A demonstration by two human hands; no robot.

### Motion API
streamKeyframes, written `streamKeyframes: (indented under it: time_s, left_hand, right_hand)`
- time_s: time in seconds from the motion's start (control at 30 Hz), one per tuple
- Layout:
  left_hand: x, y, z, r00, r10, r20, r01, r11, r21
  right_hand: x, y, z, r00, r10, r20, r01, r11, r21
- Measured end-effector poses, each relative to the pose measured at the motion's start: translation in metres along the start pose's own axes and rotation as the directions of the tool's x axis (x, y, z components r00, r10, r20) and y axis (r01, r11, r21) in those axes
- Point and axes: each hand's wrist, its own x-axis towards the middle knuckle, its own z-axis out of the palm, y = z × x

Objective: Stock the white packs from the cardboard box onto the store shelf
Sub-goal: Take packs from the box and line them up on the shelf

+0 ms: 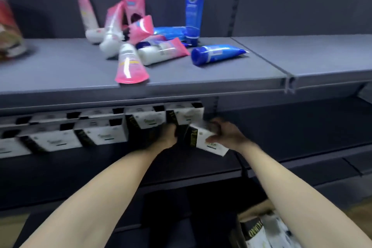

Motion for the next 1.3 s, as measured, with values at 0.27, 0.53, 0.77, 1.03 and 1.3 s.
streamKeyframes:
  time_s: [0.27,0.53,0.77,1.03,1.3]
  left_hand:
    - [-0.04,-0.115,-0.03,0.986,-0.159,-0.051,0.165,0.971,0.171]
    - [-0.046,-0.168,-0.036,0.983,-0.116,-0.145,0.133,0.985,0.11]
    - [-0.039,-0.195,-0.038,0.991,-0.035,-0.126,0.051,0.991,0.126]
    - [-0.041,-0.184,-0.043,0.997,0.055,-0.059,-0.046,0.99,0.137]
    - [-0.038,-0.122,-0.035,0.977,0.212,0.003,-0.21,0.969,0.133]
  right_hand:
    - [0.049,-0.088,0.088,0.985,-0.172,0.021,0.164,0.885,-0.436]
    - [0.085,-0.153,0.142,0.955,-0.287,-0.069,0.179,0.749,-0.638]
    - [0.095,-0.174,0.161,0.951,-0.28,-0.133,0.136,0.763,-0.632]
    - [0.084,-0.171,0.172,0.949,-0.268,-0.165,0.097,0.749,-0.656]
    - [0.041,-0.135,0.141,0.947,-0.284,-0.147,0.135,0.772,-0.621]
